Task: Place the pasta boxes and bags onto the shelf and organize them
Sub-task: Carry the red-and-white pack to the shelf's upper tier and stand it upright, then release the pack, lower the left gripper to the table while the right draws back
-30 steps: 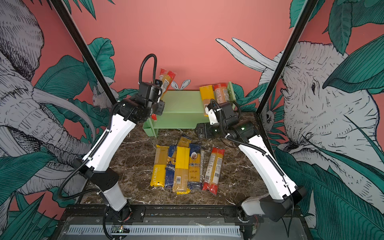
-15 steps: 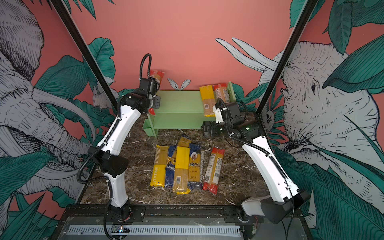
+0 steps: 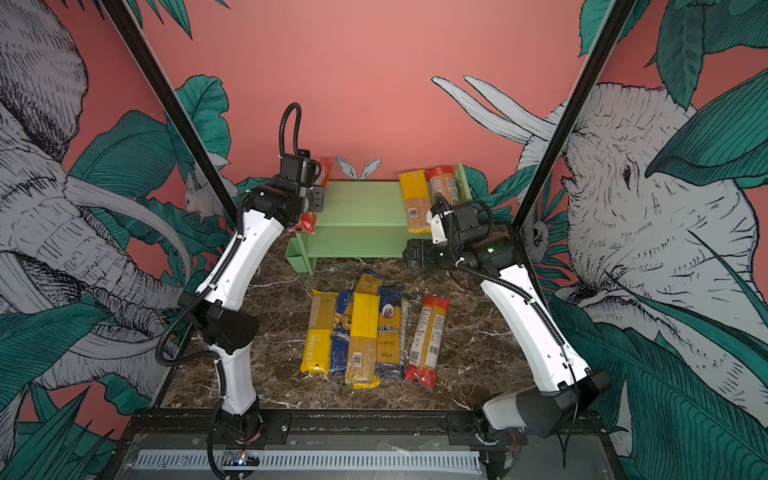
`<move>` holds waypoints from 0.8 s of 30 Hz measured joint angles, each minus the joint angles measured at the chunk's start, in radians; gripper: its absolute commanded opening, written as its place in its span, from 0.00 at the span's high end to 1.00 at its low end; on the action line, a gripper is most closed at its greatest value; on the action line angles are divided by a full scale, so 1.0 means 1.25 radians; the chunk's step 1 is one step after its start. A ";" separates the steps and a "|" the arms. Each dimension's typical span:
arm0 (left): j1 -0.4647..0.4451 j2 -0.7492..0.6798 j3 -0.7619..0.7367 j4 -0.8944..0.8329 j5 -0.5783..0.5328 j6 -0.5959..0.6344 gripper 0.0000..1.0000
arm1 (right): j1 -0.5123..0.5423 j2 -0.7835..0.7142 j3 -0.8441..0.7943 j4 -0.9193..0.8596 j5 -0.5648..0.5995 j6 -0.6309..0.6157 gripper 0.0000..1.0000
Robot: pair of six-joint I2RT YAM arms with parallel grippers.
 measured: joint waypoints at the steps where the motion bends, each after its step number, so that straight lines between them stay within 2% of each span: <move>1: 0.000 0.000 0.000 0.011 -0.002 -0.002 0.49 | -0.001 0.001 0.000 0.000 -0.001 0.000 0.01; 8: 0.000 -0.001 -0.004 0.036 -0.001 -0.010 0.50 | -0.004 0.002 0.000 0.000 -0.001 0.005 0.01; 14: 0.000 -0.034 -0.060 0.042 0.023 -0.021 0.49 | -0.004 -0.007 -0.005 0.000 -0.002 0.018 0.01; 18: 0.000 -0.104 -0.139 0.052 0.038 -0.034 0.43 | -0.004 -0.024 -0.016 -0.006 0.001 0.022 0.01; 24: -0.002 -0.264 -0.318 0.084 0.049 -0.061 0.37 | -0.004 -0.048 -0.015 -0.045 0.058 0.014 0.01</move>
